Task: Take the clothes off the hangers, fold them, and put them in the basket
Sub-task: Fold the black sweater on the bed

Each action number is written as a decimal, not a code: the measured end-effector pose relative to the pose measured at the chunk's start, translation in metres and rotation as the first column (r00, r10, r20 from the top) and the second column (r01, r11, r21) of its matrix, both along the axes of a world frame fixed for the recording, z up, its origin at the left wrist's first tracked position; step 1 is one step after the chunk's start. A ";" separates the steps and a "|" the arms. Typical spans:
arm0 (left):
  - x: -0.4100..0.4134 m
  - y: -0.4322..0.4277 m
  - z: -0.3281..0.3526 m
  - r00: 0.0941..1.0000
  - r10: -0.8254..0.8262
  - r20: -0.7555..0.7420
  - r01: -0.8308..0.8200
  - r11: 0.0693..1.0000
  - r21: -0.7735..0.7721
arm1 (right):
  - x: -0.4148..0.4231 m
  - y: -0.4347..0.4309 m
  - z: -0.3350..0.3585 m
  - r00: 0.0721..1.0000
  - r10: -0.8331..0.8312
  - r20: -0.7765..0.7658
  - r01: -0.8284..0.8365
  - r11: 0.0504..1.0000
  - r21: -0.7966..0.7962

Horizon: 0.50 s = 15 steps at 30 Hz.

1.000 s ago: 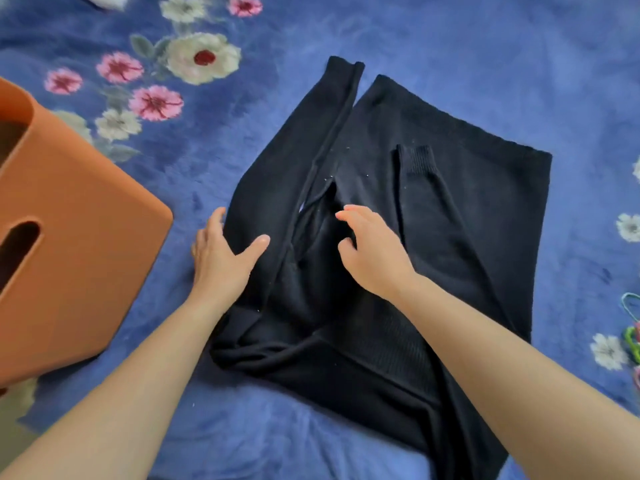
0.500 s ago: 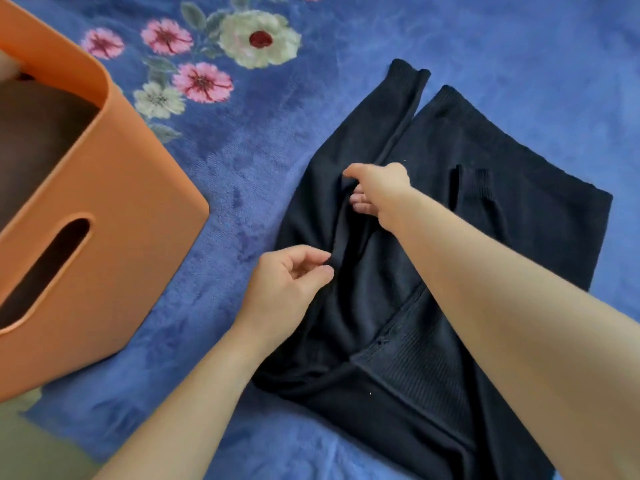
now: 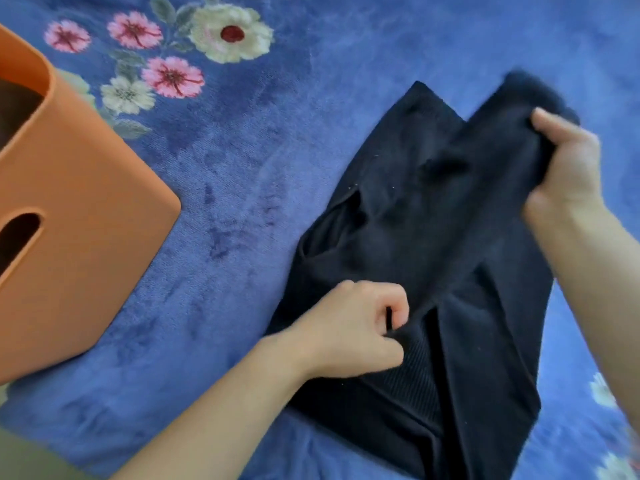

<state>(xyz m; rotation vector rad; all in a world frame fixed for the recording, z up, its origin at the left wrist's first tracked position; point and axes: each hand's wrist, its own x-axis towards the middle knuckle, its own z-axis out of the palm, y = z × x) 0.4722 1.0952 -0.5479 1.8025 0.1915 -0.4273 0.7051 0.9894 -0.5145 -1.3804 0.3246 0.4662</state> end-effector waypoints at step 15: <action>-0.050 0.002 -0.078 0.792 0.591 -0.152 -0.429 0.718 0.548 | 0.017 -0.116 -0.097 0.959 -0.274 -0.069 0.220 0.878 -0.426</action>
